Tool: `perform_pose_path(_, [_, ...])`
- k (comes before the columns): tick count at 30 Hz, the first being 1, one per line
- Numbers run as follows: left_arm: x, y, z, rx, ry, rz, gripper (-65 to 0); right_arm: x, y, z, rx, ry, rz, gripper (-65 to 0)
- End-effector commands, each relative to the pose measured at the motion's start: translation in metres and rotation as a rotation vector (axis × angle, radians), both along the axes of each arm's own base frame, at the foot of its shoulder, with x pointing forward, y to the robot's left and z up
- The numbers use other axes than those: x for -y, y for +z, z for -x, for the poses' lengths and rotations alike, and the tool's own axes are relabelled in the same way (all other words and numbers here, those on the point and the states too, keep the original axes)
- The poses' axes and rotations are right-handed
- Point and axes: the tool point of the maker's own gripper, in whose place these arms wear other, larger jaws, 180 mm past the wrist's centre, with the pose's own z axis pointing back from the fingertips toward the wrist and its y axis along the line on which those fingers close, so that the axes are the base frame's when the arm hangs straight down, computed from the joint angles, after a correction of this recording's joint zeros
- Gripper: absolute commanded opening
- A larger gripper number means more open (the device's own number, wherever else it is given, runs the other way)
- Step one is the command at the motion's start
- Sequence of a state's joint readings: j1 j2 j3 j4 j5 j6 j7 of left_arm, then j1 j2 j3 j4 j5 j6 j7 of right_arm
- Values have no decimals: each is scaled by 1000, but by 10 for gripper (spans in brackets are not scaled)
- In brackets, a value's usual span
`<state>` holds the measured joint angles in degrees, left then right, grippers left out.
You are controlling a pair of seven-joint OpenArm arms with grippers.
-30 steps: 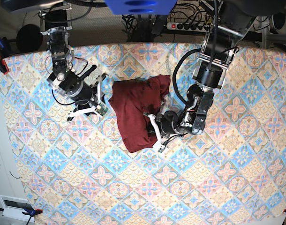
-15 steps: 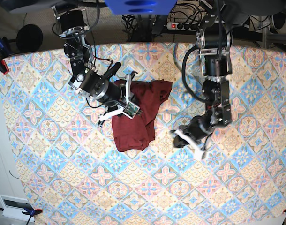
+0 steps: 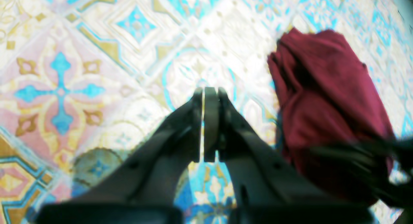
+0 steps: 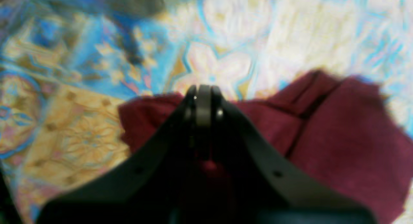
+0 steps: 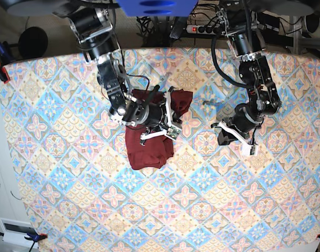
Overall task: Layout the t-shirt on the table in an organized manner, then fold the t-shirt properly
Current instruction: 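Drag the folded bundle with the right gripper and flatten it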
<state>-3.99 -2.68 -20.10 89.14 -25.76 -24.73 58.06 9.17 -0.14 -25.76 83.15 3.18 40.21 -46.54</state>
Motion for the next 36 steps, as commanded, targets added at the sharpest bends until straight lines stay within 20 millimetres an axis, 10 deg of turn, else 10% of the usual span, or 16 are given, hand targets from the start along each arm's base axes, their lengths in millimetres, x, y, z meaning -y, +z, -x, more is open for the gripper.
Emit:
perform_pose_path(1, [0, 21, -10, 71, -2, 9, -650, -5, 7, -11, 11, -7, -29, -650])
perform_pose_path(12, [3, 15, 0, 58, -1, 57, -650, 14, -64, 14, -223, -60, 34, -650])
perform_pose_path(21, [7, 17, 1, 65, -2, 92, -650, 130, -103, 24, -324, -318, 102, -650])
perform_pose_path(36, [9, 15, 4, 58, -3, 99, -650, 268, -89, 11, -246, -434, 306, -650])
